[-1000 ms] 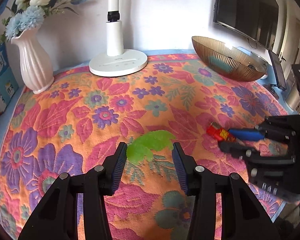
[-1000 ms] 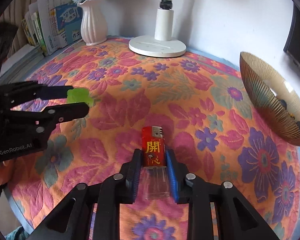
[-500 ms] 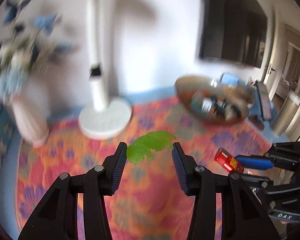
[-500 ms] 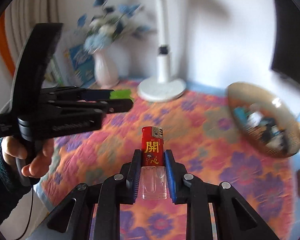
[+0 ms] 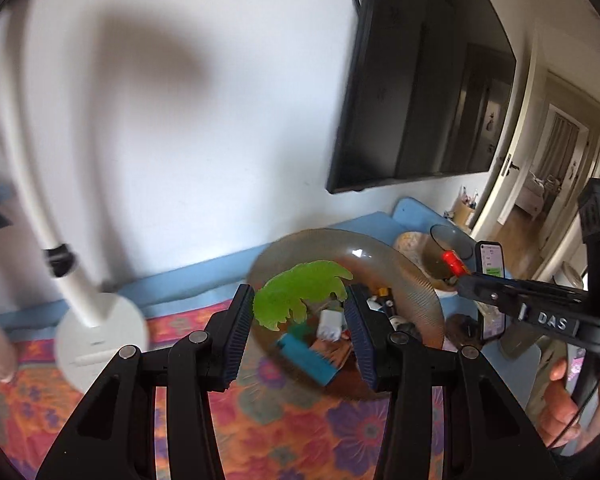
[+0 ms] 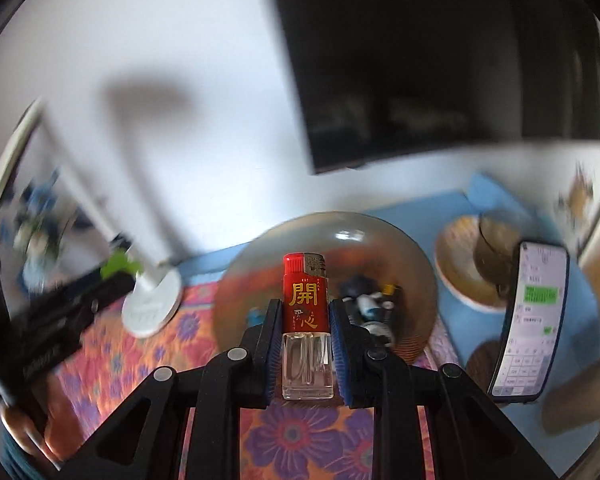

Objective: Organize rigid objects

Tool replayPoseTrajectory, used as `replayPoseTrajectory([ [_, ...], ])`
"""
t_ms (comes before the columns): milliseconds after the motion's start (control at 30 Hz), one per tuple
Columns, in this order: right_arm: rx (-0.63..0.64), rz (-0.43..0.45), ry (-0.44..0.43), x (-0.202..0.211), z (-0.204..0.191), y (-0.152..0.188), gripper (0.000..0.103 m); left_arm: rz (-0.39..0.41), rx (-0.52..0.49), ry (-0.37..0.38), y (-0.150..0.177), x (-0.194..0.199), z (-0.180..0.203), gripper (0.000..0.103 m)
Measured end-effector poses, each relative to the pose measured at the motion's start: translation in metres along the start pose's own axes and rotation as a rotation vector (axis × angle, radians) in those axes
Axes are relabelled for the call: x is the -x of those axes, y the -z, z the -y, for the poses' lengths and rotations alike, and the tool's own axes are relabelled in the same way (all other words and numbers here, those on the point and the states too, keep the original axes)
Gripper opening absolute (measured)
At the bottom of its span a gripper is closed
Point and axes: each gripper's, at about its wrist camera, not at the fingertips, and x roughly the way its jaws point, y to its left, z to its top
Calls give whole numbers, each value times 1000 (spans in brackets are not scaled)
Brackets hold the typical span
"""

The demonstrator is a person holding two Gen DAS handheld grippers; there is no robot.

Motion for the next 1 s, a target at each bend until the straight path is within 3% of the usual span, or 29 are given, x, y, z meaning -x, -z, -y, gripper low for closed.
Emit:
replayPoseTrajectory([
  [167, -81, -60, -3, -36, 33, -4, 23, -59, -24, 12, 3, -44, 13, 43],
  [400, -91, -117, -1, -74, 41, -2, 23, -118, 10, 22, 5, -79, 10, 45],
  [433, -92, -121, -1, -78, 41, -3, 23, -123, 18, 27, 5, -82, 11, 48],
  [500, -100, -143, -4, -85, 44, -6, 28, -125, 34, 36, 5, -82, 10, 75],
  [567, -123, -169, -28, -91, 46, -5, 49, -102, 41, 18, 6, -75, 9, 77],
  [633, -131, -157, -37, -89, 46, -3, 58, -108, 16, 17, 6, -66, 9, 77],
  [800, -84, -137, -67, -70, 26, 5, 58, -74, 15, -12, 7, -28, 1, 77],
  [1000, -34, -111, -136, -33, -19, 12, 59, 15, -21, -92, 16, 59, -10, 78],
])
